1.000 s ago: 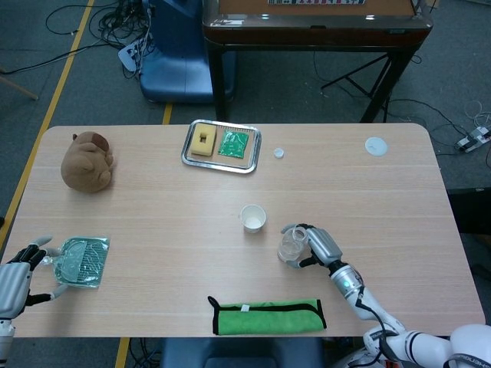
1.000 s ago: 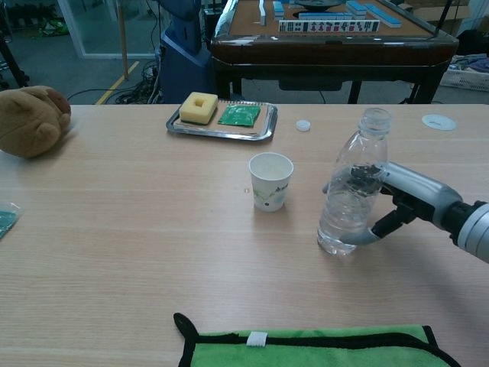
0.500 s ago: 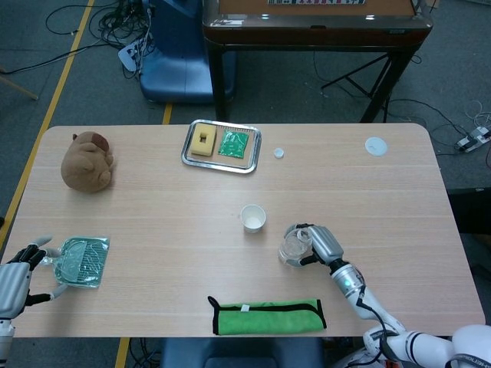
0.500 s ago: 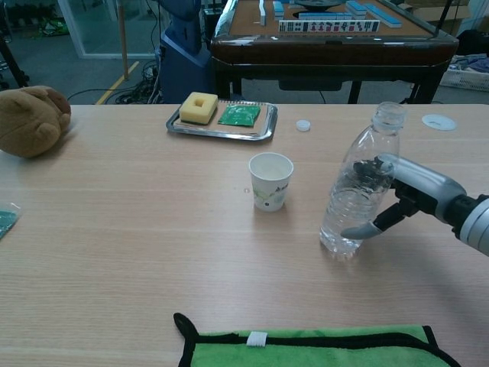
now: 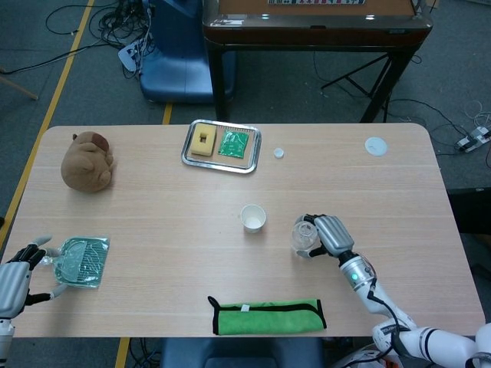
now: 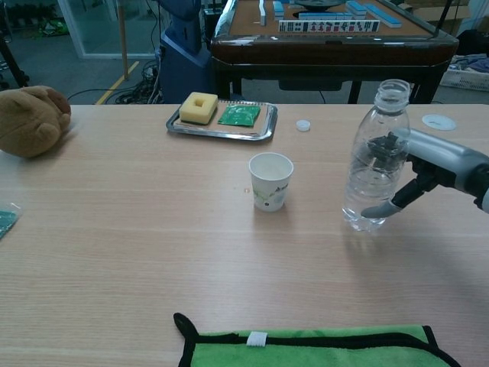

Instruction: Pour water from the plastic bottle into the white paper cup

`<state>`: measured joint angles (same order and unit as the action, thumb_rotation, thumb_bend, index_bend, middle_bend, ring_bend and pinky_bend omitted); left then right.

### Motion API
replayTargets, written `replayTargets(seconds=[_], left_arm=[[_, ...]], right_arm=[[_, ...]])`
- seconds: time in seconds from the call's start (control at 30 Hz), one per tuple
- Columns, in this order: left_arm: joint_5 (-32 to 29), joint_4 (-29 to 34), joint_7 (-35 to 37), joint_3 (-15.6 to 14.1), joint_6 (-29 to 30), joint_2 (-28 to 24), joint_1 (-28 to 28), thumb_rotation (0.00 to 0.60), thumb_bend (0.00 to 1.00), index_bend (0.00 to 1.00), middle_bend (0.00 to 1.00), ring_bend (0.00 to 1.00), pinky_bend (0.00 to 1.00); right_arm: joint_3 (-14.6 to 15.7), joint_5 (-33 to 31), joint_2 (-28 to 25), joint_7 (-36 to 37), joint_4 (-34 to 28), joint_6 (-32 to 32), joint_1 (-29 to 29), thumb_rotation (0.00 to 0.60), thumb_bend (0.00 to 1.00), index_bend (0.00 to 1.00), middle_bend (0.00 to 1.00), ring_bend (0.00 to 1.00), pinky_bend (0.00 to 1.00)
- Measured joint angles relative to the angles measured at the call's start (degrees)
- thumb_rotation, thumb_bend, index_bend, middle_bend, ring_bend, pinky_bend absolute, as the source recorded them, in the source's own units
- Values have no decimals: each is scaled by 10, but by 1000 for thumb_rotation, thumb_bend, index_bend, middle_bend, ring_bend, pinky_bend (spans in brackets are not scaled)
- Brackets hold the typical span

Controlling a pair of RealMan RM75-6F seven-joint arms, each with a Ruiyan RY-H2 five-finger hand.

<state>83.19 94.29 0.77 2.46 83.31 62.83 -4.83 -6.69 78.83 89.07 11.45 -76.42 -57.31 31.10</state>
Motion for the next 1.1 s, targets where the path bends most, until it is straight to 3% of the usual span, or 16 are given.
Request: replayTargets(seconds=[0.5, 1.1], left_arm=[[-1, 4, 6, 4, 4, -5, 0, 600, 68, 383, 189, 272, 494], [-7, 13, 25, 11, 12, -20, 4, 600, 68, 383, 189, 272, 494]], right_arm=[[-35, -162, -97, -227, -103, 45, 28, 600, 162, 552, 562, 446, 449], [-35, -335, -79, -443, -110, 54, 115, 600, 183, 573, 578, 463, 462]])
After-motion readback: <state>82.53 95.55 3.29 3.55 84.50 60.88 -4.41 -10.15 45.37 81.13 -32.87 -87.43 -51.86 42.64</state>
